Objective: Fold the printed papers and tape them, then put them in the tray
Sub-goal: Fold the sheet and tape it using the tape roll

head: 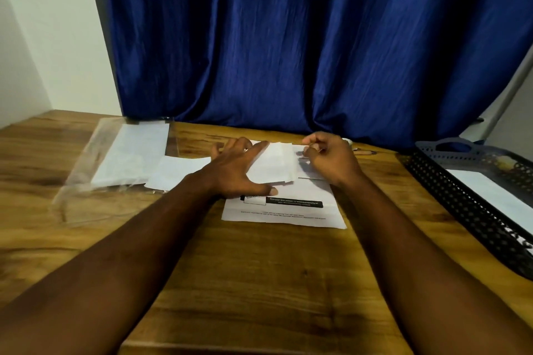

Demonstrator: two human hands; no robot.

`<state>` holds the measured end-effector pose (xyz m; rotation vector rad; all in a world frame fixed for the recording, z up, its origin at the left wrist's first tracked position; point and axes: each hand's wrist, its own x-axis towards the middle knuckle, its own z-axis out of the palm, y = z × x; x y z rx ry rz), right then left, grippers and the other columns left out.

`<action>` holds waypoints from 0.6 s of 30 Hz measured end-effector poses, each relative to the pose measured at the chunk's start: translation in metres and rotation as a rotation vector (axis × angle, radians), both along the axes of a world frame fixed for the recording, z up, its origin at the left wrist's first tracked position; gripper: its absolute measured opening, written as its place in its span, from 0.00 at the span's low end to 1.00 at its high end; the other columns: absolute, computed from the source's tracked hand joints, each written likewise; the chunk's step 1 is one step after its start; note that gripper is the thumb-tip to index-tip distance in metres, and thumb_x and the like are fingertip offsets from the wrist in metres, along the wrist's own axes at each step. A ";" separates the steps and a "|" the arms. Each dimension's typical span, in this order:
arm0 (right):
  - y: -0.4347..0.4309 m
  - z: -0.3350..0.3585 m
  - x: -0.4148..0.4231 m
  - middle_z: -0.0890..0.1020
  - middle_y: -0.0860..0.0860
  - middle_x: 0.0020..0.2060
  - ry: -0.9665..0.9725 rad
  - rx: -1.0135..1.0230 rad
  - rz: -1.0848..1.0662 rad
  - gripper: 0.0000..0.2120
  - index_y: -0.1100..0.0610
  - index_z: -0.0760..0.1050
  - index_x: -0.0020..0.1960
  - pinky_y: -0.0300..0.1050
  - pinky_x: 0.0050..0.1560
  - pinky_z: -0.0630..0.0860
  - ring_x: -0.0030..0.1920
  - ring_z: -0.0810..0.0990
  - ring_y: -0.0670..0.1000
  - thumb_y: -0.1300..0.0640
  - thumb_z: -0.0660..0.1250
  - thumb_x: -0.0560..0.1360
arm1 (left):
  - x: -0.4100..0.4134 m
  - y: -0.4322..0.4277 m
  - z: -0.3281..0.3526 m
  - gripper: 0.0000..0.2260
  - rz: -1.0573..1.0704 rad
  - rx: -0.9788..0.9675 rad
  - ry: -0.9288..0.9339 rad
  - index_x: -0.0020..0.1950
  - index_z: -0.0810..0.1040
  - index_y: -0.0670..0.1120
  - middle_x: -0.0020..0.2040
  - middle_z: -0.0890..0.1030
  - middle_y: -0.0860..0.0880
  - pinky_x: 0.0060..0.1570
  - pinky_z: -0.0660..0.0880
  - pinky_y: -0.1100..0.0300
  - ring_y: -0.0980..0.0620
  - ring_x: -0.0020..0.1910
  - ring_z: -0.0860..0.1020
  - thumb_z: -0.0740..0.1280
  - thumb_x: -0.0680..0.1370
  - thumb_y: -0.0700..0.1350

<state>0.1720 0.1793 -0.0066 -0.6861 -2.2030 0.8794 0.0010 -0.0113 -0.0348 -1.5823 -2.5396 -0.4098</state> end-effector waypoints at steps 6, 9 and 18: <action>0.003 -0.017 -0.001 0.71 0.47 0.80 -0.442 0.165 0.207 0.34 0.44 0.60 0.84 0.56 0.77 0.67 0.77 0.71 0.53 0.43 0.68 0.82 | -0.003 -0.003 -0.007 0.58 0.025 -0.040 -0.077 0.81 0.43 0.69 0.83 0.56 0.50 0.76 0.48 0.31 0.42 0.81 0.55 0.54 0.56 0.90; 0.008 -0.016 -0.002 0.64 0.47 0.83 -0.581 0.270 0.234 0.36 0.43 0.59 0.84 0.58 0.81 0.61 0.82 0.64 0.55 0.36 0.66 0.80 | -0.005 -0.005 -0.009 0.58 0.032 -0.054 -0.129 0.81 0.42 0.71 0.83 0.56 0.50 0.76 0.51 0.34 0.42 0.81 0.55 0.55 0.55 0.90; 0.010 -0.007 -0.005 0.60 0.47 0.85 -0.677 0.372 0.231 0.41 0.41 0.58 0.84 0.70 0.81 0.52 0.84 0.57 0.56 0.28 0.64 0.77 | -0.007 -0.004 -0.012 0.58 0.031 -0.045 -0.146 0.80 0.42 0.71 0.83 0.55 0.52 0.76 0.51 0.35 0.43 0.81 0.54 0.57 0.55 0.90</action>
